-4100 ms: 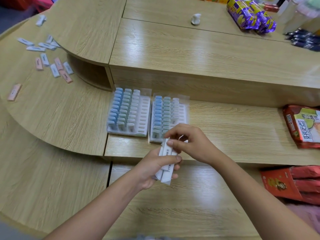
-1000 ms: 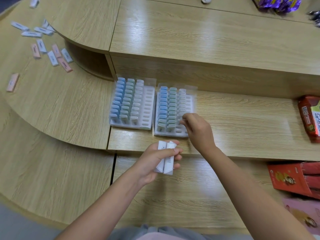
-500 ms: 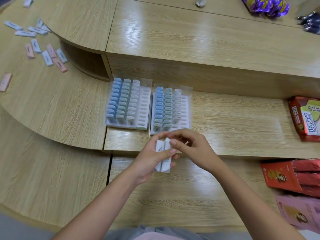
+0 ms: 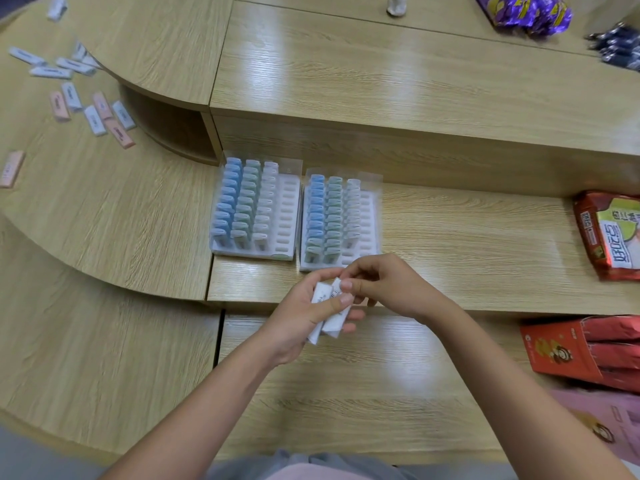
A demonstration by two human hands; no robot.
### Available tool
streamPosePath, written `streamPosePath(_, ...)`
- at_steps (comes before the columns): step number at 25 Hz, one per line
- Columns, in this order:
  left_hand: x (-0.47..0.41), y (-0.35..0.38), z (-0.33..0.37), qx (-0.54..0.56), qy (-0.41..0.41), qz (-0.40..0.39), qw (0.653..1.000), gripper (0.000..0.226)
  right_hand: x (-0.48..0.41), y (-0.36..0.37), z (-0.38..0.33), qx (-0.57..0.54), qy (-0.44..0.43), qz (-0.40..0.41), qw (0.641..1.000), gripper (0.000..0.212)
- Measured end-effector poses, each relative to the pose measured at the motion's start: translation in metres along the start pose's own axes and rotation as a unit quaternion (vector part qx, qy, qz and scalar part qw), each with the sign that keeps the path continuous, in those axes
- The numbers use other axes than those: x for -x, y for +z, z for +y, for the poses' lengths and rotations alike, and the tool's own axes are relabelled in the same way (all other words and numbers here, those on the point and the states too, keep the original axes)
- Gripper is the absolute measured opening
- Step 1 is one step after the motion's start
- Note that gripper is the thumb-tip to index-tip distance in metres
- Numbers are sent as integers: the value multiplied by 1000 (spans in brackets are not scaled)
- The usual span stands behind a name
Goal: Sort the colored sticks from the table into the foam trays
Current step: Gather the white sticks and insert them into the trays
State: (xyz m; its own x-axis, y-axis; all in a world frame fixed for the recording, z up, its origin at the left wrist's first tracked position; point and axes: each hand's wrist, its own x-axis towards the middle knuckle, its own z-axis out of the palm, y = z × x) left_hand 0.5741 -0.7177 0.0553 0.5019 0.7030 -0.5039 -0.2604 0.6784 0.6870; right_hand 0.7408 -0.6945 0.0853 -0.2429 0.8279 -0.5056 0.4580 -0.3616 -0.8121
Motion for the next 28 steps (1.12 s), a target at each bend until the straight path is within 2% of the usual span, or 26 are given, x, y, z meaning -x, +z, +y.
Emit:
streamPosePath(6, -1, -4, 1, 5, 20, 32, 999, 40, 2, -4, 6, 32, -77, 110, 990, 4)
streamPosePath(8, -2, -6, 1, 4, 38, 68, 997, 38, 6, -10, 10, 40, -86, 90, 991, 8)
streamPosePath(10, -2, -6, 0, -9, 46, 87, 995, 34, 9, -14, 14, 113, -90, 44, 989, 16)
streamPosePath(12, -3, -4, -1, -21, 49, 86, 995, 30, 9, -9, 14, 211, -109, 23, 971, 23)
streamPosePath(14, -4, -2, -2, -27, 51, 84, 995, 30, 7, -3, 13, 291, -148, 42, 944, 27)
streamPosePath(17, -5, -4, -1, -23, 44, 82, 995, 30, 4, -9, 17, 349, -203, 46, 914, 24)
streamPosePath(19, -4, -8, 1, -36, 26, 77, 996, 28, 2, -19, 27, 309, -222, 99, 920, 19)
streamPosePath(21, -3, -11, 2, -66, 13, 70, 995, 26, -3, -21, 32, 218, -198, 227, 928, 14)
streamPosePath(23, -3, -10, 1, -84, 6, 72, 994, 23, -12, -11, 33, 159, -163, 352, 908, 13)
streamPosePath(24, -3, -9, 1, -90, 3, 74, 993, 22, -18, -5, 33, 136, -154, 384, 900, 12)
streamPosePath(28, -2, -5, 2, -79, -12, 38, 996, 23, -38, 8, 39, 96, -134, 358, 919, 5)
